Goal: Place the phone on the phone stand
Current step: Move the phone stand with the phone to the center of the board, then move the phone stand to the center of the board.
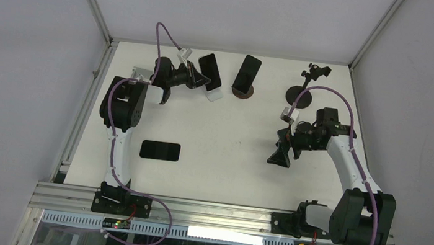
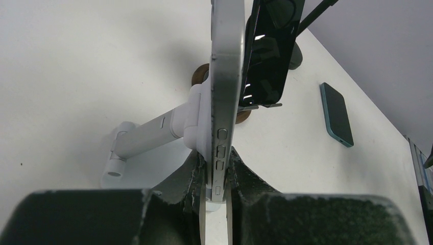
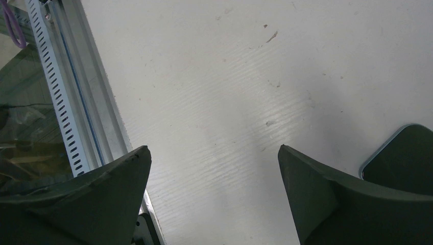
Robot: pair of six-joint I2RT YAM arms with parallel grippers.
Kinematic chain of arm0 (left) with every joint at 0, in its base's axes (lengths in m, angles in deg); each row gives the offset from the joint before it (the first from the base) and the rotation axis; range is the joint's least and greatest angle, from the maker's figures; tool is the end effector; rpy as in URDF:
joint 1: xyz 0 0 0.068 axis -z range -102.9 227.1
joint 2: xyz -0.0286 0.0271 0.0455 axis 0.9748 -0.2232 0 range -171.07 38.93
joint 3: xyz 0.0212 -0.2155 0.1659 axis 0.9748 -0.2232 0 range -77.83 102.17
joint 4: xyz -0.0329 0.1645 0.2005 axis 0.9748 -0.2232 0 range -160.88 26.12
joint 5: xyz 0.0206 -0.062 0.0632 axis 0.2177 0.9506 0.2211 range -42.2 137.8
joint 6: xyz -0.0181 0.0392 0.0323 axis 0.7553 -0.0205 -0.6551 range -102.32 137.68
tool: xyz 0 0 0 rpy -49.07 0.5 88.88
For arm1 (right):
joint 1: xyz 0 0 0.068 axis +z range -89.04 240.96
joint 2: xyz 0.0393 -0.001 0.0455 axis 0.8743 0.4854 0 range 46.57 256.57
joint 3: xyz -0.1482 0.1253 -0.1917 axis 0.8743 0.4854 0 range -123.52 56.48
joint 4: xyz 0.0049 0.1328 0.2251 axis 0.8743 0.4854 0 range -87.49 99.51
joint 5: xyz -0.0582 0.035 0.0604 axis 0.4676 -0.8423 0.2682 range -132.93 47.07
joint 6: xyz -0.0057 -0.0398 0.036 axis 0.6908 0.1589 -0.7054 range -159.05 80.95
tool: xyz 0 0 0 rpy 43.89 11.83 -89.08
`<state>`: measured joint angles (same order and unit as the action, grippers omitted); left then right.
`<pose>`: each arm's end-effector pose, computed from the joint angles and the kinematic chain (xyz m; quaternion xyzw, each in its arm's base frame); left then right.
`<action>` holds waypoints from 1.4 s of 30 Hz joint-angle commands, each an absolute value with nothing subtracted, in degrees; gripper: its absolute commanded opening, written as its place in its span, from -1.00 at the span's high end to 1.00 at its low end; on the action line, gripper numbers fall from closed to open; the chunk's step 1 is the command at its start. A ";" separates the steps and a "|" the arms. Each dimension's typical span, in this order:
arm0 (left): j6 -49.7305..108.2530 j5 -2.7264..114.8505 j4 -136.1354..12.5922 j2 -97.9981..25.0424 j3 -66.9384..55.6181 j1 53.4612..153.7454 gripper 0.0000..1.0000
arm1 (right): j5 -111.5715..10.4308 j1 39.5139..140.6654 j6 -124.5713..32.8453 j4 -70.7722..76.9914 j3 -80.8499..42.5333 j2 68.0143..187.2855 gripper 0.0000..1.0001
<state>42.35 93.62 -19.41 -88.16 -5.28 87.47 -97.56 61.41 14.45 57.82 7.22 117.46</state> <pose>0.4553 -0.1092 0.1420 0.1602 0.7316 -0.4627 0.4744 0.2045 0.0306 0.2362 -0.4469 0.7630 0.3628 0.2940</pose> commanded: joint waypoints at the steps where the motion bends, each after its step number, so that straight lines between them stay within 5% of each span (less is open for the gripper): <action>1: 40.03 95.41 -16.19 -87.03 -3.31 87.12 0.73 | -97.77 61.14 15.27 57.14 5.59 117.45 -0.98; 11: 39.49 92.74 -16.72 -84.61 -6.60 87.12 0.00 | -97.63 61.14 15.20 57.37 5.41 117.02 -0.98; 18: 38.42 89.71 -17.12 -80.57 -10.61 86.80 -0.97 | -97.45 61.13 15.18 57.47 5.40 116.38 -0.98; 30: 36.71 80.51 -26.34 -64.44 -23.20 85.89 -0.98 | -97.46 61.14 15.35 57.88 5.37 115.09 -0.98; 42: 28.10 70.09 -55.71 -50.92 -21.17 85.61 -0.98 | -98.26 59.56 16.05 58.78 5.33 113.56 -0.98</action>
